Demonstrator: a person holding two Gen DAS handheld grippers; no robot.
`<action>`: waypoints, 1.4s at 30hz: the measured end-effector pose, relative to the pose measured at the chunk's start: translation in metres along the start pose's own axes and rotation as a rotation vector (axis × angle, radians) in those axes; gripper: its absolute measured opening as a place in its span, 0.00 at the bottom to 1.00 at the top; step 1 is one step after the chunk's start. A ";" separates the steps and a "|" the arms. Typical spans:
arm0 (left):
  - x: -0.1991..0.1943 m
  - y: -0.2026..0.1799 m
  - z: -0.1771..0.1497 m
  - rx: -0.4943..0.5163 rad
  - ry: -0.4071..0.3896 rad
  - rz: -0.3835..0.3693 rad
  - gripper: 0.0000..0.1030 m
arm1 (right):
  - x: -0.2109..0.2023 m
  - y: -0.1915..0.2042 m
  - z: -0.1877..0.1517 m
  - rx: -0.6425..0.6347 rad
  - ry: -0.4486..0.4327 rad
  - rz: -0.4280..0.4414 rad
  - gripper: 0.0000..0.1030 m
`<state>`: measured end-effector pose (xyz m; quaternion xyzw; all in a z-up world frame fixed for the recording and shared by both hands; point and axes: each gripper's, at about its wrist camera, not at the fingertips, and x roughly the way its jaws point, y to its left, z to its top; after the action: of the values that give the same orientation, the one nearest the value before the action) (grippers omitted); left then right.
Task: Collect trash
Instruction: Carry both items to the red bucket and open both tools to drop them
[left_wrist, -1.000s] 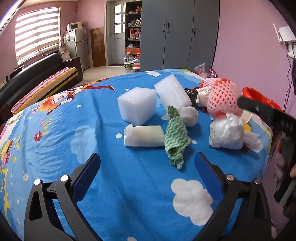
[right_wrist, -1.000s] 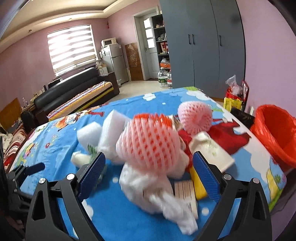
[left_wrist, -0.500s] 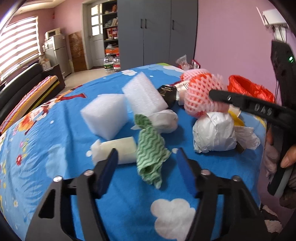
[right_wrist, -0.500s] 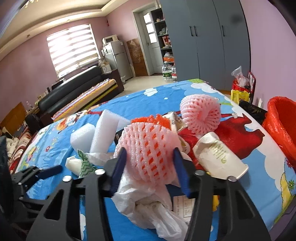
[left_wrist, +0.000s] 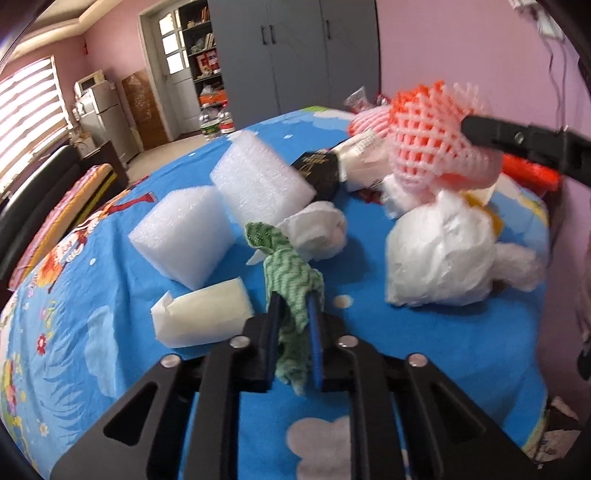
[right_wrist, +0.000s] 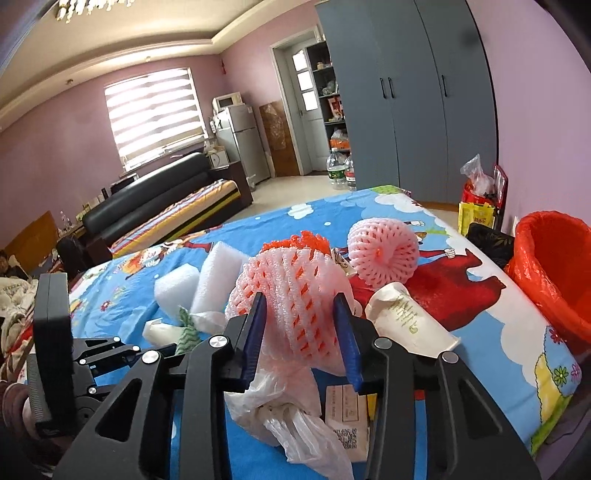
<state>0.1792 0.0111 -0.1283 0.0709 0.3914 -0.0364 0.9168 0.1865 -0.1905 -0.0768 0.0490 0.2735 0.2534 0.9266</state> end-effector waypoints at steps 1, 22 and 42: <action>-0.005 0.001 0.001 -0.012 -0.012 -0.023 0.11 | -0.003 -0.001 -0.001 0.004 -0.007 0.000 0.38; -0.052 -0.081 0.065 0.090 -0.209 -0.162 0.11 | -0.089 -0.075 0.005 0.133 -0.187 -0.138 0.38; 0.029 -0.251 0.216 0.274 -0.311 -0.479 0.11 | -0.110 -0.232 0.008 0.249 -0.242 -0.476 0.38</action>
<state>0.3222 -0.2712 -0.0269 0.0932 0.2435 -0.3141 0.9129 0.2143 -0.4460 -0.0706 0.1267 0.1938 -0.0142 0.9727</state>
